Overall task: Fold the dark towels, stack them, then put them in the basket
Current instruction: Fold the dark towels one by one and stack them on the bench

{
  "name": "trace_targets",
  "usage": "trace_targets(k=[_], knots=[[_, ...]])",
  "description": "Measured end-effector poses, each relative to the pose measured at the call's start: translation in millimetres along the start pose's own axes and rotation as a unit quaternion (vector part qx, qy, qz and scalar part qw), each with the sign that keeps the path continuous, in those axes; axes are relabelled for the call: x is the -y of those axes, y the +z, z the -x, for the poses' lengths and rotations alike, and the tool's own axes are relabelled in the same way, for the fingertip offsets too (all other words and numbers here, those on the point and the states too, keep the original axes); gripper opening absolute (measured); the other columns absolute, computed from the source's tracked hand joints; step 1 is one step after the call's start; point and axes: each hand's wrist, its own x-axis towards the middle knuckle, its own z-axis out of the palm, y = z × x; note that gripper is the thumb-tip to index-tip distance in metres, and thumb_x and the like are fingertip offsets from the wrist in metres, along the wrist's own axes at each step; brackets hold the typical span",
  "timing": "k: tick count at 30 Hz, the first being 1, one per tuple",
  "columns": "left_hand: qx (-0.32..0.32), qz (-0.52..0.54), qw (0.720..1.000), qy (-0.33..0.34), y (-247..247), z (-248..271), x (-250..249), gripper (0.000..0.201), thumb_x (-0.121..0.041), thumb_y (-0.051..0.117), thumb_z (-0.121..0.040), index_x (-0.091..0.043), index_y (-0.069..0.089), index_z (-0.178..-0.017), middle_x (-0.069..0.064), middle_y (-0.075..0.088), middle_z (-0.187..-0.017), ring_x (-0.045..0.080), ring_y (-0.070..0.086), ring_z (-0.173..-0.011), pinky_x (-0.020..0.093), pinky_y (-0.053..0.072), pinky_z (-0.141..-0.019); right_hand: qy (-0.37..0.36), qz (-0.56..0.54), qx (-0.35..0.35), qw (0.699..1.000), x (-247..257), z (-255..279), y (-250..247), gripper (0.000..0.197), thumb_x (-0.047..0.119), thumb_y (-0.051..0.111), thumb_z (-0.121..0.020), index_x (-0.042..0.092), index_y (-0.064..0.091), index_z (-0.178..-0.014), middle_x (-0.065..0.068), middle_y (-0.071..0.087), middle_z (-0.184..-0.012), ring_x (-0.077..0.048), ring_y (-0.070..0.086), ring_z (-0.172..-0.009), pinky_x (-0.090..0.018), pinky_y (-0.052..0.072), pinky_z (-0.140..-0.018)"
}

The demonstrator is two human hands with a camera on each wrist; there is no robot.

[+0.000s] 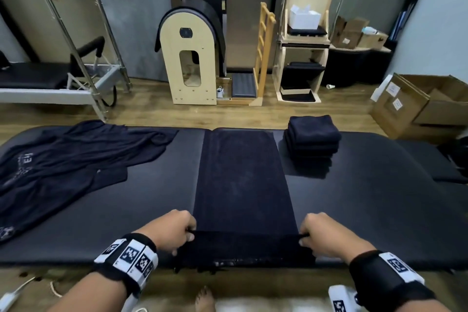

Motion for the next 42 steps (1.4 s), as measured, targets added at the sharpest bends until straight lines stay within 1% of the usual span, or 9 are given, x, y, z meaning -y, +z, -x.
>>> trace_targets(k=[2,7,10,15,23,28,33,37,42], knots=[[-0.020,0.006,1.000,-0.001,-13.1,-3.7,-2.7,0.021,-0.019,0.057,-0.096,-0.023,0.056,-0.075,0.004,0.068,-0.070,0.015,0.070,-0.052,0.033,0.058,-0.063,0.000,-0.004,-0.032,0.999,-0.3,-7.6,-11.1,0.028,0.021,0.067,-0.088,0.011,0.058,-0.063,-0.001,0.065,-0.066,-0.022,0.067,-0.063,-0.033,0.052,-0.057],[-0.104,0.005,0.995,0.004,-53.9,-35.6,-3.7,0.017,-0.021,0.056,-0.095,-0.019,0.063,-0.080,0.005,0.068,-0.066,0.016,0.067,-0.050,0.033,0.057,-0.062,0.016,-0.007,-0.123,0.992,1.7,-44.9,-41.5,0.034,0.021,0.061,-0.093,0.019,0.052,-0.060,0.001,0.060,-0.070,-0.021,0.061,-0.068,-0.028,0.039,-0.050],[-0.131,0.008,0.991,-0.002,-74.7,-67.7,0.7,0.017,-0.022,0.056,-0.096,-0.023,0.065,-0.082,0.002,0.068,-0.074,0.013,0.063,-0.061,0.031,0.052,-0.063,0.036,-0.025,-0.139,0.989,2.7,-77.1,-56.5,0.034,0.022,0.060,-0.091,0.023,0.049,-0.059,0.000,0.060,-0.071,-0.025,0.061,-0.069,-0.034,0.047,-0.055],[-0.159,0.032,0.987,0.003,-108.4,-136.2,21.4,0.022,-0.023,0.060,-0.094,-0.030,0.059,-0.074,-0.006,0.064,-0.080,0.020,0.061,-0.083,0.031,0.047,-0.069,0.046,-0.046,-0.160,0.985,7.6,-134.0,-88.6,0.015,0.022,0.062,-0.091,0.027,0.069,-0.078,0.002,0.068,-0.078,-0.026,0.064,-0.077,-0.036,0.053,-0.066],[-0.151,0.053,0.987,0.008,-149.5,-229.7,49.4,0.018,-0.025,0.062,-0.094,-0.030,0.064,-0.077,-0.005,0.066,-0.079,0.021,0.063,-0.083,0.037,0.054,-0.074,0.062,-0.036,-0.173,0.982,5.0,-228.5,-122.9,0.018,0.018,0.056,-0.092,0.027,0.071,-0.092,-0.002,0.073,-0.088,-0.030,0.065,-0.086,-0.041,0.057,-0.074],[-0.136,0.048,0.990,-0.010,-165.7,-283.9,58.9,0.015,-0.023,0.060,-0.096,-0.021,0.066,-0.082,-0.003,0.065,-0.078,0.021,0.061,-0.079,0.032,0.048,-0.068,0.062,-0.040,-0.175,0.982,-2.7,-288.1,-127.7,0.013,0.017,0.057,-0.094,0.022,0.069,-0.097,-0.008,0.072,-0.089,-0.035,0.066,-0.088,-0.043,0.057,-0.075],[-0.100,0.009,0.995,-0.030,-171.8,-334.8,69.9,0.031,-0.023,0.060,-0.095,-0.025,0.051,-0.065,0.000,0.060,-0.076,0.026,0.060,-0.077,0.034,0.048,-0.067,0.072,-0.051,-0.147,0.985,-12.1,-345.1,-122.3,0.006,0.015,0.057,-0.094,0.014,0.063,-0.094,-0.011,0.067,-0.087,-0.036,0.064,-0.082,-0.044,0.057,-0.073],[-0.088,-0.009,0.996,-0.026,-163.5,-366.4,76.2,0.009,-0.022,0.064,-0.092,-0.018,0.071,-0.087,0.005,0.063,-0.097,0.028,0.061,-0.097,0.040,0.053,-0.085,0.055,-0.050,-0.120,0.990,-21.2,-383.0,-109.6,0.003,0.012,0.061,-0.091,0.011,0.063,-0.089,-0.011,0.065,-0.092,-0.035,0.063,-0.088,-0.041,0.054,-0.077],[-0.112,-0.012,0.994,-0.012,-146.5,-391.5,86.6,0.020,-0.018,0.072,-0.086,-0.015,0.068,-0.106,0.004,0.060,-0.107,0.028,0.052,-0.109,0.042,0.048,-0.092,0.044,-0.057,-0.080,0.994,-28.5,-411.3,-96.0,0.011,0.010,0.066,-0.090,0.011,0.066,-0.101,-0.008,0.059,-0.107,-0.030,0.061,-0.099,-0.041,0.052,-0.089]])
